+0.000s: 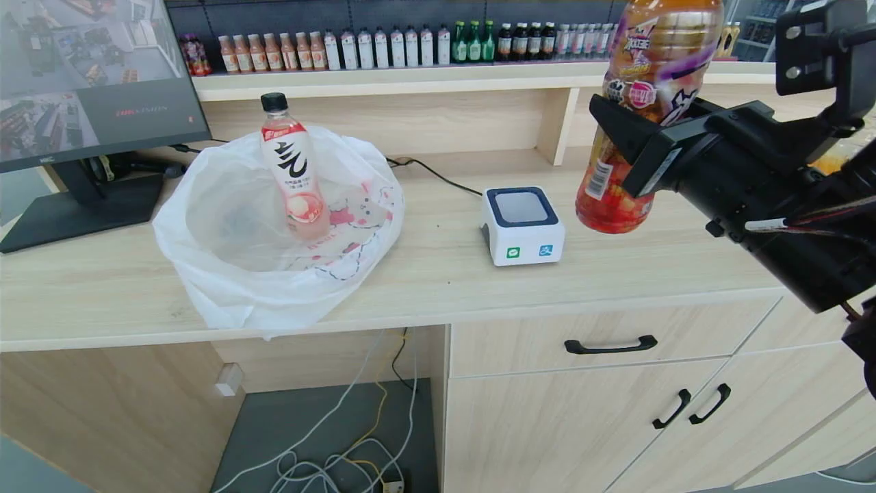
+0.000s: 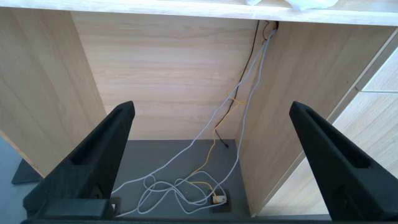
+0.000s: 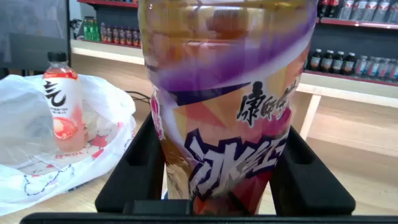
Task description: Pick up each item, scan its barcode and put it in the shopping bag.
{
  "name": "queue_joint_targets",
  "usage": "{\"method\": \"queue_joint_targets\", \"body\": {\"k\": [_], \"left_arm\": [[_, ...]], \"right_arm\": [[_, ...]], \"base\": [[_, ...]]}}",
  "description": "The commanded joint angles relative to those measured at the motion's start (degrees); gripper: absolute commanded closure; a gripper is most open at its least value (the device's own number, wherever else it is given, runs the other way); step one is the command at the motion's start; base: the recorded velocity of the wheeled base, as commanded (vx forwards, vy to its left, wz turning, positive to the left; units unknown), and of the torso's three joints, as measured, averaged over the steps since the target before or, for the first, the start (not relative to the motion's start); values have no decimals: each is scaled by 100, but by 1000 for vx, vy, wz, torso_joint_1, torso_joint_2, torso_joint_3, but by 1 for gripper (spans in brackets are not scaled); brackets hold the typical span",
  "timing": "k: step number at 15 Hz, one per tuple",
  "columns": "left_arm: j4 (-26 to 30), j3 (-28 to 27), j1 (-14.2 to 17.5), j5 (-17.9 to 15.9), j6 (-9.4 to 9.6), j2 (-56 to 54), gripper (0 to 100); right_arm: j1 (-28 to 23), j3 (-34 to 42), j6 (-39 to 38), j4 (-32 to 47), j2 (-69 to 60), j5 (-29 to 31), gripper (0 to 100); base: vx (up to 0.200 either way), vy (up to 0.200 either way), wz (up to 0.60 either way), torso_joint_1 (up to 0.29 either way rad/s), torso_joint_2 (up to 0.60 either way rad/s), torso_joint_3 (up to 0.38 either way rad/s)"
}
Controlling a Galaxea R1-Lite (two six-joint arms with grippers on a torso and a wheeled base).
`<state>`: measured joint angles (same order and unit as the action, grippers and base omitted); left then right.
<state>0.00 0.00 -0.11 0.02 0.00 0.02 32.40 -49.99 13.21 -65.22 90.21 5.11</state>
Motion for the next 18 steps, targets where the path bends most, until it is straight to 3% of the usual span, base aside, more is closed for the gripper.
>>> {"method": "queue_joint_targets", "body": {"k": [1, 7, 10, 15, 18], "left_arm": [[0, 0, 2, -2, 0, -2, 0], [0, 0, 2, -2, 0, -2, 0], [0, 0, 11, -2, 0, -2, 0], [0, 0, 2, -2, 0, -2, 0], [0, 0, 2, -2, 0, -2, 0]], "right_arm": [[73, -107, 50, 220, 32, -10, 100], [381, -1329, 428, 994, 550, -71, 100], [407, -1777, 1219, 1222, 814, -493, 100], [293, -2014, 2300, 1328, 946, -555, 100], [126, -2410, 2739, 1345, 1165, -1082, 100]], "base": [[0, 0, 0, 0, 0, 0], [0, 0, 0, 0, 0, 0], [0, 0, 0, 0, 0, 0], [0, 0, 0, 0, 0, 0], [0, 0, 0, 0, 0, 0]]}}
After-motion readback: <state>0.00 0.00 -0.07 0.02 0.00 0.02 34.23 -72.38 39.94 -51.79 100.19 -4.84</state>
